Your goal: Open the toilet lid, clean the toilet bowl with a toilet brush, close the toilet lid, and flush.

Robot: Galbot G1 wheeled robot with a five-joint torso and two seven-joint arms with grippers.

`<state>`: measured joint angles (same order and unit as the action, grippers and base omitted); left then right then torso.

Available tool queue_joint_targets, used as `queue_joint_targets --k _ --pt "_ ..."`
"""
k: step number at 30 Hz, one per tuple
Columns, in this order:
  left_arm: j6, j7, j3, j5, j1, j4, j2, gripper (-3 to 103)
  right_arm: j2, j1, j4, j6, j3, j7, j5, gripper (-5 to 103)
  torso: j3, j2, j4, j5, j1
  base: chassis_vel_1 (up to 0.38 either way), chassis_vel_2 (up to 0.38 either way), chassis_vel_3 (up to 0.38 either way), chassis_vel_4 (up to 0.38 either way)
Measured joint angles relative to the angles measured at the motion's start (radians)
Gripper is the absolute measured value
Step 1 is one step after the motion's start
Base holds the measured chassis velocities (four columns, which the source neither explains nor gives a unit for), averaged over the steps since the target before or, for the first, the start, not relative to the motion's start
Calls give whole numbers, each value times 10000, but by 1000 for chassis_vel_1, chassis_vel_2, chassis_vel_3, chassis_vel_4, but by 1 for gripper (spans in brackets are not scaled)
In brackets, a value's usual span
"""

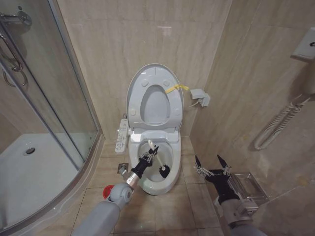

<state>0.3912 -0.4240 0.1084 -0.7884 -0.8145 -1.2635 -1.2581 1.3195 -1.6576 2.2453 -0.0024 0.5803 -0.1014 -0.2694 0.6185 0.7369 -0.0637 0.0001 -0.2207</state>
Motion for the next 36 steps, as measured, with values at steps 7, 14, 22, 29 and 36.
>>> queue_joint_targets --k 7,14,22,29,36 --pt "521 -523 -325 2330 7 434 12 18 0 0 0 0 0 0 0 100 0 0 -3 -2 0 0 0 0 0" --pt "498 -446 -226 2042 103 351 20 18 0 0 0 0 0 0 0 100 2 -1 -3 -1 -1 0 0 0 0" --pt "208 -266 -97 519 79 316 -97 18 0 0 0 0 0 0 0 100 1 0 -3 -1 0 0 0 0 0" --pt "1165 -872 -820 3987 -34 650 31 18 0 0 0 0 0 0 0 100 2 -1 -3 -3 0 0 0 0 0" --pt "1517 -441 -1044 4048 -115 146 115 17 0 0 0 0 0 0 0 100 2 -1 -3 -3 0 0 0 0 0"
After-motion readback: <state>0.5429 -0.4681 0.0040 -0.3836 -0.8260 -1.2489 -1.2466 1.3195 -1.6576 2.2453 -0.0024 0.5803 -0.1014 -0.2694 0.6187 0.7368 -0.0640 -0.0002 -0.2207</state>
